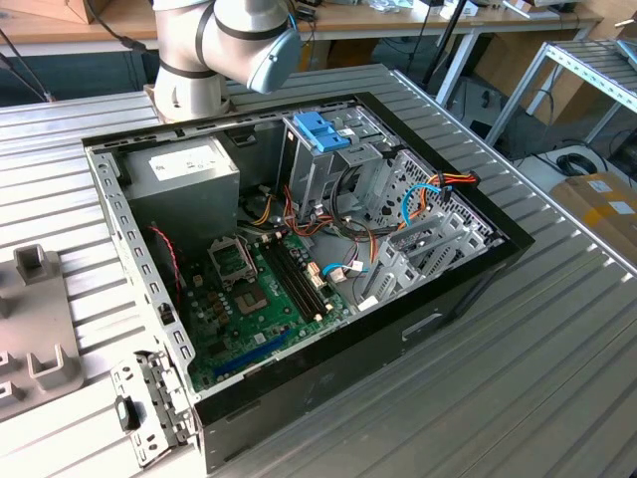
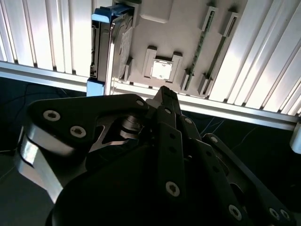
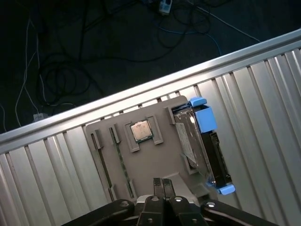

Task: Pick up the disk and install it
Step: 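Pick up the disk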

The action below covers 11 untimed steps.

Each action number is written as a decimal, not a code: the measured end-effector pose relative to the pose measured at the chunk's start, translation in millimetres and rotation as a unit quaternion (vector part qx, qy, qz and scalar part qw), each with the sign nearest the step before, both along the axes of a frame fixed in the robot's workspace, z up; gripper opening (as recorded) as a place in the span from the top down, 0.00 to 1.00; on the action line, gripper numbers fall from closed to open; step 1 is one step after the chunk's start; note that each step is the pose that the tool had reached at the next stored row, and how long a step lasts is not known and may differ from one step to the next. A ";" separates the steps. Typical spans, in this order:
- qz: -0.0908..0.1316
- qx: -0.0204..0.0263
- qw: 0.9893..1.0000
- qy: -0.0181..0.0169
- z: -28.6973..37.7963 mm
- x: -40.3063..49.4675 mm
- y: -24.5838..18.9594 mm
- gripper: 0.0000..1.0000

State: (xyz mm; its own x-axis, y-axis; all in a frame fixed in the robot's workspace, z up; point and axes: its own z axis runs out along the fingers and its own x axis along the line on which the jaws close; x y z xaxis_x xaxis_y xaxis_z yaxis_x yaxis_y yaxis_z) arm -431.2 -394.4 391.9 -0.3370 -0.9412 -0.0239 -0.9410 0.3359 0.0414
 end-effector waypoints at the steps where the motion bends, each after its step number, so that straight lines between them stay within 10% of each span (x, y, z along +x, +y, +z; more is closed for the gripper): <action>1: 0.003 0.000 1.000 0.000 0.0 0.0 0.0 0.90; 11: 0.030 0.000 1.000 0.000 0.0 0.1 -0.1 0.90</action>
